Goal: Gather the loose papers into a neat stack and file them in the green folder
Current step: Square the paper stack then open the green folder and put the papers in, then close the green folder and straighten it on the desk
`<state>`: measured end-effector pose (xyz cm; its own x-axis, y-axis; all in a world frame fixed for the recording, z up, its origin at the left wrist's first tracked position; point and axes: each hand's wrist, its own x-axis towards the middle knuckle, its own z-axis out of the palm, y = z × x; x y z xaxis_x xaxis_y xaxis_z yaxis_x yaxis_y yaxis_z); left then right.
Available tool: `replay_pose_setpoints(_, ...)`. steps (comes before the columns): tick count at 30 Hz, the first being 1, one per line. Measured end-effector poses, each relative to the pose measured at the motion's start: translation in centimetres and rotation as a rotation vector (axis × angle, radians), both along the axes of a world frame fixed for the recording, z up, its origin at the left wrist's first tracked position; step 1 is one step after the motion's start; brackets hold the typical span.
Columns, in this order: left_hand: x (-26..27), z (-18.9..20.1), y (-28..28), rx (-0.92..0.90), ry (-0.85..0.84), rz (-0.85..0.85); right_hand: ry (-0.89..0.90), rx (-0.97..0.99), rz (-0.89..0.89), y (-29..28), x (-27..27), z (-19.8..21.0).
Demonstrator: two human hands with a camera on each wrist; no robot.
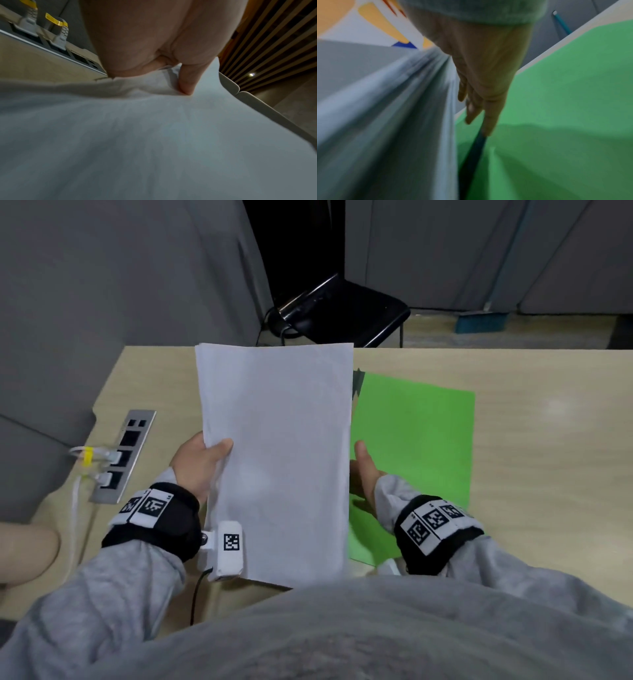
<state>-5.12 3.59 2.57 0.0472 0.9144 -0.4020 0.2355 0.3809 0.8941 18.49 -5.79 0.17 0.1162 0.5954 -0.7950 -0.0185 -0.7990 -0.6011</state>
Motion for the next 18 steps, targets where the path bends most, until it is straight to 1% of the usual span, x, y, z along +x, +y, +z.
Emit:
replay_pose_setpoints(1,-0.3,0.0,0.3,-0.002,0.003,0.003,0.073,0.052,-0.091,0.2,-0.6,0.0)
replay_pose_setpoints(2,-0.5,0.0,0.5,-0.009,0.018,-0.003,0.119,0.093,-0.138,0.3,-1.0,0.2)
replay_pose_setpoints(3,-0.4,0.0,0.7,-0.02,0.041,-0.014,0.118,0.133,-0.131,0.2,-1.1,0.1)
replay_pose_setpoints(5,0.3,-0.3,1.0,-0.04,0.057,-0.039,-0.001,0.239,0.002,-0.5,-0.7,-0.2)
replay_pose_setpoints(6,1.0,-0.4,0.9,-0.047,0.046,-0.051,-0.088,0.261,0.069,-1.0,-0.2,-0.7)
replay_pose_setpoints(7,1.9,-0.4,0.8,-0.05,0.042,-0.072,-0.153,0.267,0.095,-1.5,0.4,-0.9)
replay_pose_setpoints(8,2.6,-0.7,0.8,-0.044,0.047,-0.105,-0.192,0.269,0.081,-1.9,1.2,-1.1)
replay_pose_setpoints(9,3.3,-1.1,0.8,-0.034,0.068,-0.151,-0.229,0.274,0.03,-2.3,2.1,-1.3)
replay_pose_setpoints(11,4.5,-1.8,0.9,-0.009,0.142,-0.275,-0.28,0.313,-0.139,-3.0,3.6,-0.7)
replay_pose_setpoints(12,5.0,-2.2,0.9,0.005,0.2,-0.34,-0.316,0.331,-0.198,-3.3,4.5,-0.7)
replay_pose_setpoints(13,5.5,-2.6,0.8,0.02,0.295,-0.419,-0.358,0.339,-0.253,-3.7,5.4,-0.9)
replay_pose_setpoints(15,5.9,-3.4,0.0,0.043,0.578,-0.676,-0.4,0.325,-0.338,-4.3,7.6,-1.7)
replay_pose_setpoints(16,5.8,-3.9,-0.4,0.046,0.726,-0.814,-0.408,0.307,-0.358,-4.4,8.8,-2.2)
replay_pose_setpoints(17,5.6,-4.3,-0.9,0.043,0.847,-0.91,-0.43,0.272,-0.351,-4.6,9.8,-2.4)
replay_pose_setpoints(18,5.2,-4.7,-1.2,0.026,0.925,-0.952,-0.461,0.232,-0.339,-4.7,10.9,-2.8)
